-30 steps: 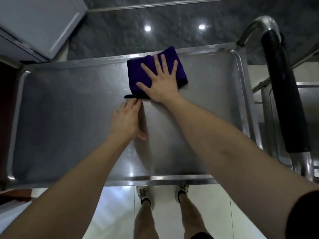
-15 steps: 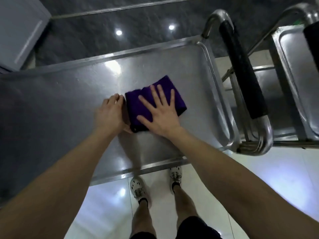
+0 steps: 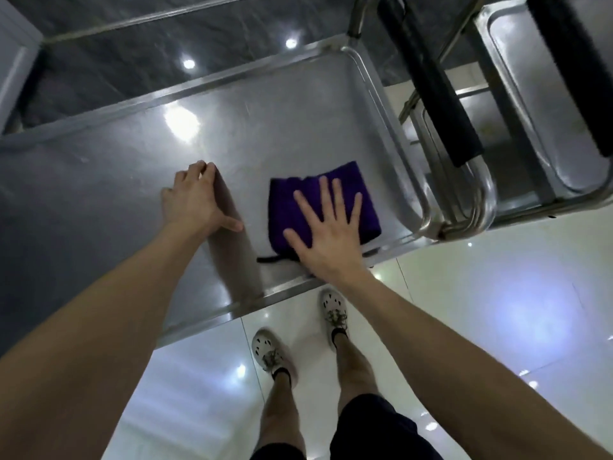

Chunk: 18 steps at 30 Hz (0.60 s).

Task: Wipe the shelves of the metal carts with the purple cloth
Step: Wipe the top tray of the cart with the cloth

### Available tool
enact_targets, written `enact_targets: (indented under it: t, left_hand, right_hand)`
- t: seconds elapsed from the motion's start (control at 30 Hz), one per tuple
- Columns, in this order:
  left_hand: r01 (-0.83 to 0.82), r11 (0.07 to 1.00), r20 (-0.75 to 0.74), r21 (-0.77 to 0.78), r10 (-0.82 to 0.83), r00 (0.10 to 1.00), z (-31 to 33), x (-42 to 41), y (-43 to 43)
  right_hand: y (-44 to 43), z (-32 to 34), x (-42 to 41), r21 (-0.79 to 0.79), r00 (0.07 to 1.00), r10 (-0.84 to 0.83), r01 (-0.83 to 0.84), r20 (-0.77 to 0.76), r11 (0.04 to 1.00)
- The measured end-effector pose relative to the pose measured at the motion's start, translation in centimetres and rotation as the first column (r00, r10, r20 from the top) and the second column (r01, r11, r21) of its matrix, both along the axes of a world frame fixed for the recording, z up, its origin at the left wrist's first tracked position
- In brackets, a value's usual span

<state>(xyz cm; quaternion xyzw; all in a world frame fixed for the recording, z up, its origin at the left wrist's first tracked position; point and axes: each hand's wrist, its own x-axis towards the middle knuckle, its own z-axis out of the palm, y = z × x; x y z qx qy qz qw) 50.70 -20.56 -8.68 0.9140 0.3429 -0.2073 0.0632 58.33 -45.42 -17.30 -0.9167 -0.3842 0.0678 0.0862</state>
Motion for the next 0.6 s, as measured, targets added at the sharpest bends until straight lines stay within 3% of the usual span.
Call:
enact_targets:
  t: [0.07,0.13,0.17,0.23,0.33,0.4,0.5,0.57,0.6]
  left_hand:
    - [-0.002,1.000,0.010,-0.007,0.002,1.000,0.1,0.0,-0.1]
    - [-0.009,1.000,0.036,-0.014,0.010,0.999,0.3,-0.3,-0.5]
    - [-0.019,1.000,0.060,-0.011,0.020,0.998,0.5,-0.6,-0.8]
    - [-0.041,0.999,0.141,0.002,0.040,0.989,1.0,-1.9,-1.4]
    - [-0.095,0.992,0.280,-0.083,0.115,0.953,1.3,-6.8,-1.2]
    - [-0.159,0.981,0.262,-0.114,0.184,0.947,1.3,-11.7,0.1]
    - [-0.175,0.983,0.109,-0.050,0.180,0.978,0.7,-18.2,2.5]
    - [-0.170,0.983,0.048,-0.070,0.173,0.984,0.1,-20.1,3.1]
    - [-0.179,0.980,0.051,-0.091,0.184,0.982,-0.2,-20.4,3.2]
  right_hand:
    - [-2.3,-0.2,-2.2,0.009,0.939,0.342,-0.342,-0.023,0.940]
    - [-4.8,0.2,0.1,0.007,0.877,0.479,-0.479,-0.042,0.878]
    - [-6.1,0.5,1.5,-0.007,0.898,0.438,-0.439,-0.040,0.898]
    - [-8.4,1.1,3.6,-0.051,0.984,0.179,-0.180,-0.012,0.982]
    - [-9.1,1.6,4.0,-0.115,0.990,-0.144,0.142,-0.009,0.983]
    - [-7.7,1.8,3.1,-0.136,0.976,-0.217,0.211,-0.024,0.968]
    - [-4.4,2.2,1.1,-0.185,0.938,-0.344,0.330,-0.048,0.926]
    - [-1.3,2.2,-1.6,-0.186,0.953,-0.297,0.282,-0.058,0.941]
    - [0.5,2.1,-3.6,-0.169,0.980,-0.189,0.176,-0.061,0.970]
